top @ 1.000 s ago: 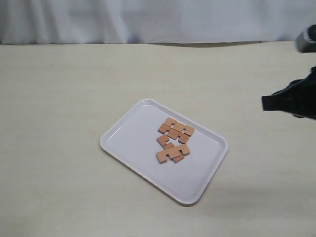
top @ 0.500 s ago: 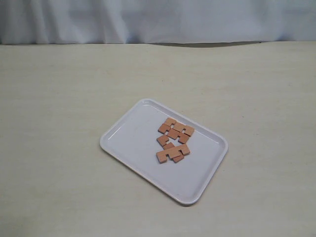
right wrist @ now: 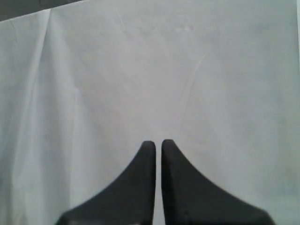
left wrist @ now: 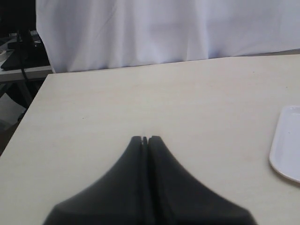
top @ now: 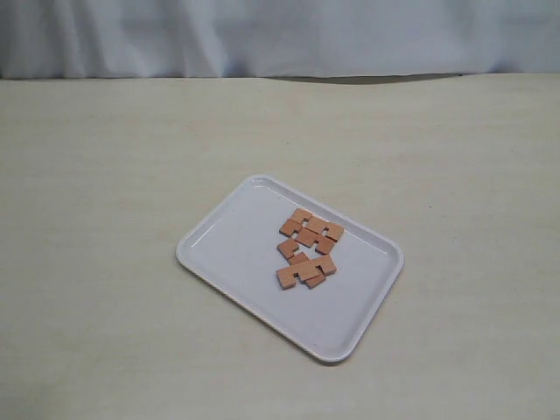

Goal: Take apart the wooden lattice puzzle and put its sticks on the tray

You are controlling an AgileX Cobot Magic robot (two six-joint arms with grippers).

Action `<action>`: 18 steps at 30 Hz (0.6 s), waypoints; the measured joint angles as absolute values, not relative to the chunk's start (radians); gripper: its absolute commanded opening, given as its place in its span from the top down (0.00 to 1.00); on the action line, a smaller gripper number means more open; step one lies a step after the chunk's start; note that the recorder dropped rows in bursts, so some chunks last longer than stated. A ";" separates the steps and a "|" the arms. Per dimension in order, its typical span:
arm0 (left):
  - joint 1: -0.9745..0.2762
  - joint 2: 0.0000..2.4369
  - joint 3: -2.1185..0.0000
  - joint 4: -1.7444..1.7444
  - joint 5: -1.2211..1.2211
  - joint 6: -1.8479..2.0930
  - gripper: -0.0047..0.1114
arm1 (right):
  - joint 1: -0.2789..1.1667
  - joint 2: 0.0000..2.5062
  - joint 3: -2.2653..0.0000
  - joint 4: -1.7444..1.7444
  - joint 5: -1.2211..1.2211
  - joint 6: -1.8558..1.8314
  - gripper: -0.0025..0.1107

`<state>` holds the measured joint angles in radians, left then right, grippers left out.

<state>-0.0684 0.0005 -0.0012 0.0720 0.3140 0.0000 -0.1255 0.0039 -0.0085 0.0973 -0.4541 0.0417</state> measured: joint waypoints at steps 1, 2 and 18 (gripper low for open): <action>-0.068 0.001 -0.001 0.072 0.314 0.000 0.96 | -0.125 0.004 -0.008 0.097 -0.435 0.042 0.94; -0.068 0.001 -0.001 0.072 0.314 0.000 0.96 | -0.125 0.004 -0.007 0.097 -0.399 0.042 0.94; -0.068 0.001 -0.001 0.072 0.314 0.000 0.96 | -0.125 0.004 -0.001 0.090 0.163 0.044 0.94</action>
<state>-0.0684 0.0005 -0.0012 0.0720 0.3140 0.0000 -0.1255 0.0039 -0.0010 0.0903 0.1629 0.0436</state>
